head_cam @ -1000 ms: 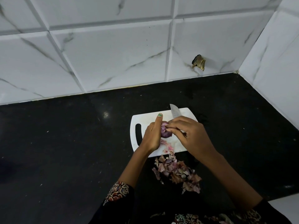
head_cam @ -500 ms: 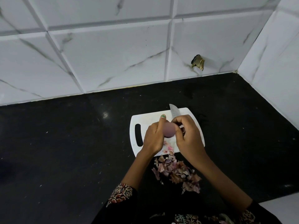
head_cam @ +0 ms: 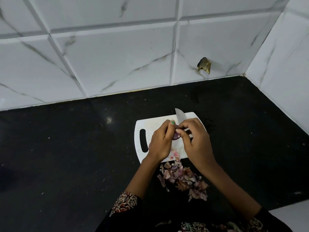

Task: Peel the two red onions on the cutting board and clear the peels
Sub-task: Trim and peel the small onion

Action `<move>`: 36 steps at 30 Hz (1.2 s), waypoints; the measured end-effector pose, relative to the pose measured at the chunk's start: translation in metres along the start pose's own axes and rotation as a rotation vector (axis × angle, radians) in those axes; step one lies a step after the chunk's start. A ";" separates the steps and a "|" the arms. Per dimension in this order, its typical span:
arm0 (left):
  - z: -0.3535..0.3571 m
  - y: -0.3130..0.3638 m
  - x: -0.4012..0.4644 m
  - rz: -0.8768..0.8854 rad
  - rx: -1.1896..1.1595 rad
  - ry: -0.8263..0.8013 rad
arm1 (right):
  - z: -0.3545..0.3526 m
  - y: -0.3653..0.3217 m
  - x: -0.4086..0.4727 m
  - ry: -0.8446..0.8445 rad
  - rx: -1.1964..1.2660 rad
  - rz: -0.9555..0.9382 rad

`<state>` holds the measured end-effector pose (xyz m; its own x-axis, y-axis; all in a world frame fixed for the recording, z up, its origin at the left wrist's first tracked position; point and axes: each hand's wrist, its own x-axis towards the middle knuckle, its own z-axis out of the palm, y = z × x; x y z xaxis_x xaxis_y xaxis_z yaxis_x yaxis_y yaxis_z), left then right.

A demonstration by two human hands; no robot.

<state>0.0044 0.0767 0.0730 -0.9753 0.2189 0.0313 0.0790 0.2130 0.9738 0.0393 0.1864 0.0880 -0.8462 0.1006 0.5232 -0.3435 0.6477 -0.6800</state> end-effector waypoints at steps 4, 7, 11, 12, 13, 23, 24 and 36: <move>0.003 0.001 -0.003 0.057 -0.058 0.015 | 0.002 -0.001 0.000 0.024 0.016 0.008; 0.006 0.001 -0.005 0.078 -0.096 0.040 | 0.003 -0.002 0.000 0.052 0.040 0.018; 0.009 -0.003 -0.005 0.156 -0.058 0.100 | 0.004 -0.004 -0.001 0.084 0.086 0.106; 0.009 -0.004 -0.004 0.167 -0.046 0.112 | 0.004 -0.005 0.000 0.091 0.114 0.148; 0.009 -0.006 -0.004 0.168 -0.033 0.125 | 0.003 -0.005 0.000 0.099 0.155 0.202; 0.012 -0.001 -0.006 0.019 -0.126 0.059 | -0.003 -0.008 0.007 0.143 0.299 0.375; 0.011 0.001 -0.007 0.012 -0.136 0.032 | -0.004 -0.008 0.007 0.140 0.295 0.370; 0.006 0.003 -0.006 -0.290 -0.388 -0.040 | -0.005 -0.012 0.006 0.129 0.499 0.421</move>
<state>0.0119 0.0815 0.0744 -0.9364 0.2411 -0.2552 -0.2852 -0.0984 0.9534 0.0405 0.1824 0.1019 -0.9046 0.3780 0.1970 -0.1678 0.1090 -0.9798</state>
